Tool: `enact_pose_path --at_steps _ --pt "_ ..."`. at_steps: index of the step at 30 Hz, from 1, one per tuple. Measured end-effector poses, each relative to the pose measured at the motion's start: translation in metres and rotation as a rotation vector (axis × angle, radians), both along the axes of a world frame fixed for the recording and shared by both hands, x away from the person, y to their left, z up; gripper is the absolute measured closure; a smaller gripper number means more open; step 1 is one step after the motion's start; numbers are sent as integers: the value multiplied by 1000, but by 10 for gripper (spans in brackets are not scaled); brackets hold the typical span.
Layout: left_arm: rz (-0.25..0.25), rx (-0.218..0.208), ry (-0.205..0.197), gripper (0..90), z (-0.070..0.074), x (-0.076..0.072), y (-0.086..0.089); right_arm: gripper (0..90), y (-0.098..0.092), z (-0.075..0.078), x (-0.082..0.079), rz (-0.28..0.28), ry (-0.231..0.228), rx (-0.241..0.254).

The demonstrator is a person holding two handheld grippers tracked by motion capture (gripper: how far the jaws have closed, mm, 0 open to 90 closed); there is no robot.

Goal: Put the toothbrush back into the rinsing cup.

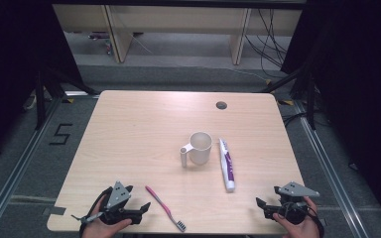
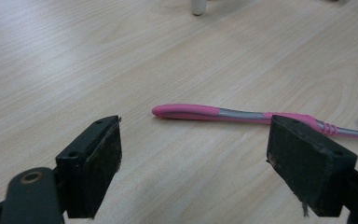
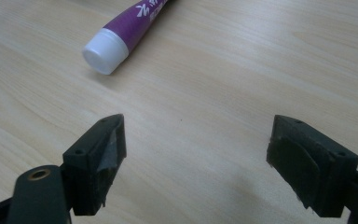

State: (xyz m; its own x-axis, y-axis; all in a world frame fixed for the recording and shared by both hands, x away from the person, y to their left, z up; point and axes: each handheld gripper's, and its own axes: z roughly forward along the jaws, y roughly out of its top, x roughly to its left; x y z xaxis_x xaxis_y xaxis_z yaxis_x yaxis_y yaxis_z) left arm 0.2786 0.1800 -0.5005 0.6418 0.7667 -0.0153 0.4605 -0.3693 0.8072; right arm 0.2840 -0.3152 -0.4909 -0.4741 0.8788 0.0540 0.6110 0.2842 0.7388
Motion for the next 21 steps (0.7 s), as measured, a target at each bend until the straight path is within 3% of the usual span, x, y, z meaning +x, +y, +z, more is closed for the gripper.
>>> enact_pose_path --at_steps 5,7,10,14,16,21 --pt "-12 18 6 177 1 0 2 202 -1 1 0 6 -1 4" --pt "-2 -1 6 177 0 0 0 202 -1 1 0 7 -1 4" --pt "-28 31 10 177 1 0 1 202 1 0 0 9 17 15" --pt "-52 14 8 177 2 -1 -2 202 1 0 0 13 12 18" --pt "-57 -3 0 173 2 -1 -4 203 -1 0 2 33 -15 -5" --pt "-119 33 -7 162 5 -2 -11 203 -2 0 2 39 -21 -13"
